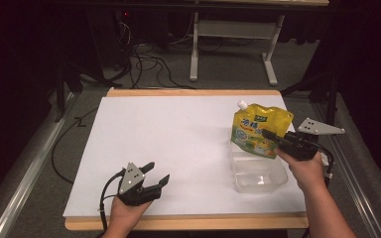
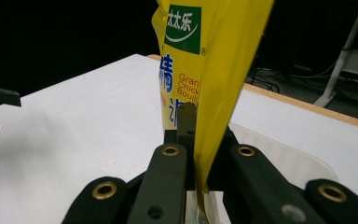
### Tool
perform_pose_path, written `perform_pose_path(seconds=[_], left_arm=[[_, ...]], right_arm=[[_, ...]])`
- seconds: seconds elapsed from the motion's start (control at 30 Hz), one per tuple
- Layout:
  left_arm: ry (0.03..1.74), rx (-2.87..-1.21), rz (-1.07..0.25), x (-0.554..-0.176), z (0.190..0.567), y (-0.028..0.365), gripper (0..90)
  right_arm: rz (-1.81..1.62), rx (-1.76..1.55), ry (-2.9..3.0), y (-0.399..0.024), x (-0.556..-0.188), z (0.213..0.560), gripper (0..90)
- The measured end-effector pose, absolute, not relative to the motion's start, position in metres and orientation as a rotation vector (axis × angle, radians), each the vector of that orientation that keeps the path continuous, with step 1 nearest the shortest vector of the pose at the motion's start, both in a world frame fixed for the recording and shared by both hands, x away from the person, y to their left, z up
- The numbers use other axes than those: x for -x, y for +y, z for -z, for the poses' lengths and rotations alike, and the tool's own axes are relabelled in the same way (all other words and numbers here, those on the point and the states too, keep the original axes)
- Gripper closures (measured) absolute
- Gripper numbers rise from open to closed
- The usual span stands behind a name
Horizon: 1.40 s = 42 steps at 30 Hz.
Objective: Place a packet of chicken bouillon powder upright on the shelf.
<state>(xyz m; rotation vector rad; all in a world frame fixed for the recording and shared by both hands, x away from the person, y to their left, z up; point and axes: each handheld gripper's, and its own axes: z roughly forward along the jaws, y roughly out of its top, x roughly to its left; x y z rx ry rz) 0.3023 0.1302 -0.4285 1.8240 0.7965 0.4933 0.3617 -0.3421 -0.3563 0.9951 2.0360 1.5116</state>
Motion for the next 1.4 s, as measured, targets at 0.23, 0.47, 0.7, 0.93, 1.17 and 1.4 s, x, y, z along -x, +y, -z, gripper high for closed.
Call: perform_pose_path(seconds=[0.23, 0.47, 0.7, 0.93, 1.17, 1.4], left_arm=[[0.796, -1.827, -0.493, -0.303, 0.429, 0.130, 34.5], [0.797, -1.827, -0.492, -0.303, 0.429, 0.130, 34.5], [0.796, -1.829, -0.493, -0.304, 0.429, 0.130, 34.4], [0.796, -1.830, -0.493, -0.304, 0.429, 0.130, 34.4], [0.796, -1.830, -0.492, -0.304, 0.429, 0.130, 34.4], [0.796, -1.831, -0.488, -0.304, 0.429, 0.130, 34.4]], right_arm=[[-1.529, -0.996, 2.044, -0.342, -0.366, 0.359, 89.4], [-1.505, -0.996, 2.076, -0.340, -0.370, 0.362, 89.4], [-1.482, -1.007, 2.079, -0.342, -0.369, 0.363, 89.4], [-1.480, -1.014, 2.067, -0.344, -0.368, 0.365, 89.4], [-1.463, -1.031, 2.077, -0.343, -0.370, 0.369, 89.5], [-1.449, -1.034, 2.091, -0.340, -0.373, 0.375, 89.4]])
